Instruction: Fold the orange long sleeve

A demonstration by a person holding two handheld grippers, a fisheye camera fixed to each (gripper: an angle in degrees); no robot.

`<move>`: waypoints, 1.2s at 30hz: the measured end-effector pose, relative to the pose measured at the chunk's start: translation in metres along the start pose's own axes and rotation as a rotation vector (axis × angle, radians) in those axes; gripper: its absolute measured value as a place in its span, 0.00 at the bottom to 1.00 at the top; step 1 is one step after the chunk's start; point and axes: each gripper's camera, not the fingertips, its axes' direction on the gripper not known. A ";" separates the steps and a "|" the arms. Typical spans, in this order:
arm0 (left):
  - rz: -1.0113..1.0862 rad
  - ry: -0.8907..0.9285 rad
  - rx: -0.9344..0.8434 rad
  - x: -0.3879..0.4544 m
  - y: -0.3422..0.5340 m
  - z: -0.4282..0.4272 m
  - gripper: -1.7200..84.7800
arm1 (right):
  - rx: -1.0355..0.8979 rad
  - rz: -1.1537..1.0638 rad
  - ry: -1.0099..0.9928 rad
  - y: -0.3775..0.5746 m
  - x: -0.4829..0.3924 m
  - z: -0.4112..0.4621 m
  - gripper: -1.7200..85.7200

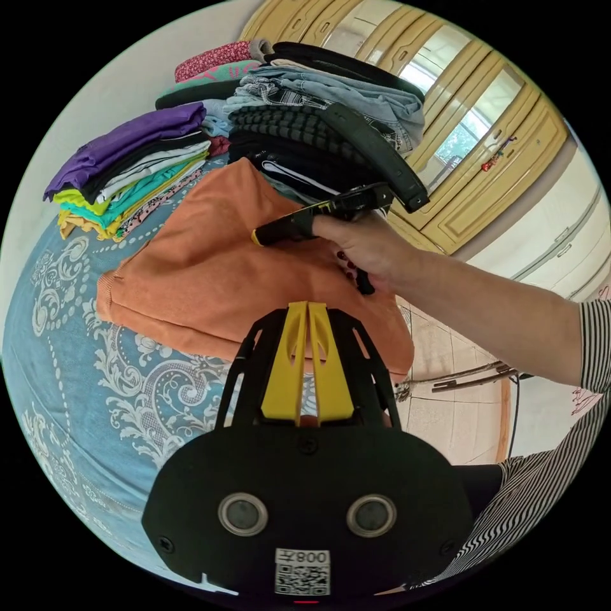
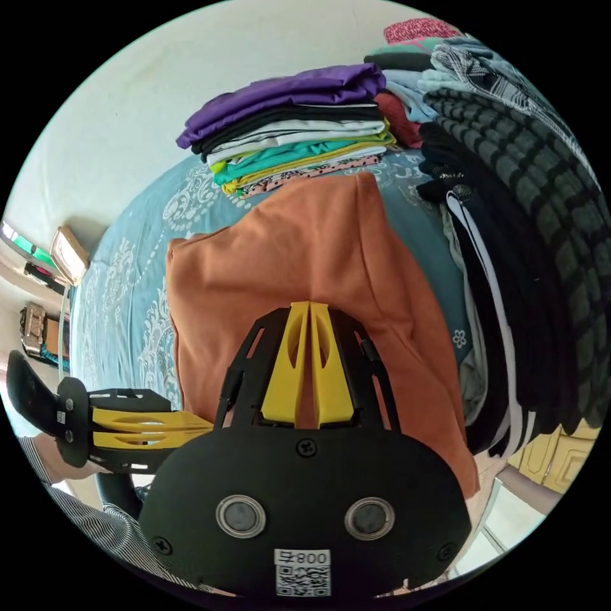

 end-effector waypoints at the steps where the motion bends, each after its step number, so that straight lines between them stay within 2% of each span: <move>1: 0.014 -0.013 0.000 -0.001 0.000 -0.002 0.02 | 0.001 -0.003 0.005 0.000 -0.001 0.000 0.02; 6: 0.009 -0.014 0.005 -0.012 0.001 -0.009 0.02 | 0.021 -0.044 0.075 0.004 -0.012 0.003 0.02; 12: -0.019 0.056 0.000 -0.038 0.001 -0.028 0.02 | 0.071 0.002 -0.012 0.014 0.002 0.003 0.02; 15: -0.055 0.085 0.058 -0.056 0.004 -0.051 0.03 | 0.058 -0.004 -0.008 0.014 0.001 0.000 0.02; 22: -0.119 -0.095 0.252 -0.120 -0.003 -0.128 0.04 | 0.062 -0.004 -0.030 0.020 0.003 -0.024 0.02; 30: -0.216 -0.162 0.300 -0.201 -0.042 -0.163 0.09 | 0.246 -0.068 -0.088 0.047 -0.006 -0.083 0.02; 36: -0.293 -0.163 0.288 -0.245 -0.062 -0.163 0.10 | 0.220 -0.092 -0.112 0.070 -0.016 -0.075 0.02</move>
